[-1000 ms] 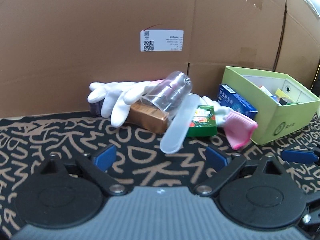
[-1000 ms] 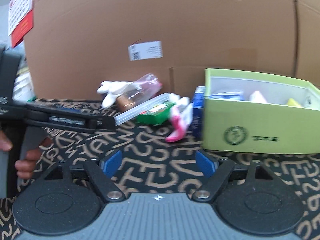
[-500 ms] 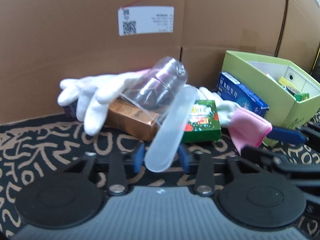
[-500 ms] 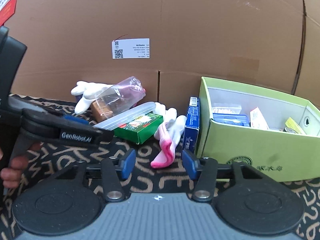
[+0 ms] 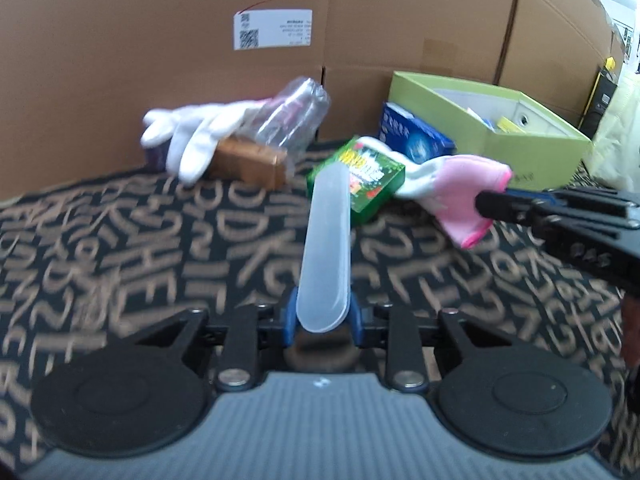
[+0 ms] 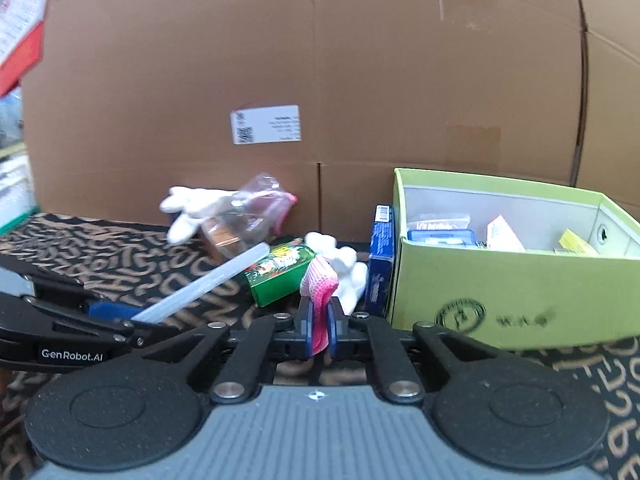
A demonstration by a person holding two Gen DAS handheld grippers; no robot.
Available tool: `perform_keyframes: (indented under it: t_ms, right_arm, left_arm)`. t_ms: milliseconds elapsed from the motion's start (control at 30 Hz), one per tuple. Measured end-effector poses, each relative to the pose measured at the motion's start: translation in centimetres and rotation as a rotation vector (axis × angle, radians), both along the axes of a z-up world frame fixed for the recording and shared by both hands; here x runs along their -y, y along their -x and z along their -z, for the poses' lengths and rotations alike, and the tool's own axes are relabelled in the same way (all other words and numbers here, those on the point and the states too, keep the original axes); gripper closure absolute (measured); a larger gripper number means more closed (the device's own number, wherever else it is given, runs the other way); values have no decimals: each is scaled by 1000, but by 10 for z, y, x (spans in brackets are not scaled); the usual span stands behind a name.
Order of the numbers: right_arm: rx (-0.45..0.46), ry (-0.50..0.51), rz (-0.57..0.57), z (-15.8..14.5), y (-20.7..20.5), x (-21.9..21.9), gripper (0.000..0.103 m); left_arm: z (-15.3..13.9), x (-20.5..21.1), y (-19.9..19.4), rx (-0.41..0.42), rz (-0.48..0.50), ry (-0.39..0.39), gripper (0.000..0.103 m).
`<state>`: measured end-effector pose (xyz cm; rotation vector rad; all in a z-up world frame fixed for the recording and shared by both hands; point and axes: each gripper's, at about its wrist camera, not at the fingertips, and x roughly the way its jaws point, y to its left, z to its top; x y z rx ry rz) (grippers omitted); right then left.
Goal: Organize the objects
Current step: 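Grasp the translucent plastic tube with the left tool while the right grasps the glove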
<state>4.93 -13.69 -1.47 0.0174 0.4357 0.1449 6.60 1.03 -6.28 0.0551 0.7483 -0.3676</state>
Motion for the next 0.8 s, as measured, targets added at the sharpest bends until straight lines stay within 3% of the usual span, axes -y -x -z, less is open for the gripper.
perform_keyframes:
  t_ms: [233,333,400,467,600,700,800]
  right_arm:
    - [-108,2,-95,4,67,4,93]
    - [-183,-3,-116,10,80,9,91]
    - [-212,-34,-126,10,84,14,75]
    - [-199,-103,-109,7,89,23,39]
    - [-159,-204,-60,1,77,32,35]
    - [-160,-222,-9,4,56,34,35]
    - [-166,-233,22,11,38,37,35]
  left_arm:
    - [-3,-11,50,-17,-5,14,77]
    - [-6,-8,55,-4,17,2,68]
    - [-7,-4,52,4,16,-11,56]
    - [-7,0,47,14,21,-17,50]
    - [-4,11,28,2,18,-34,48]
    - [-2,18,21,-11,23,-32,48]
    - [-1,23,18,-11,34,-45,54]
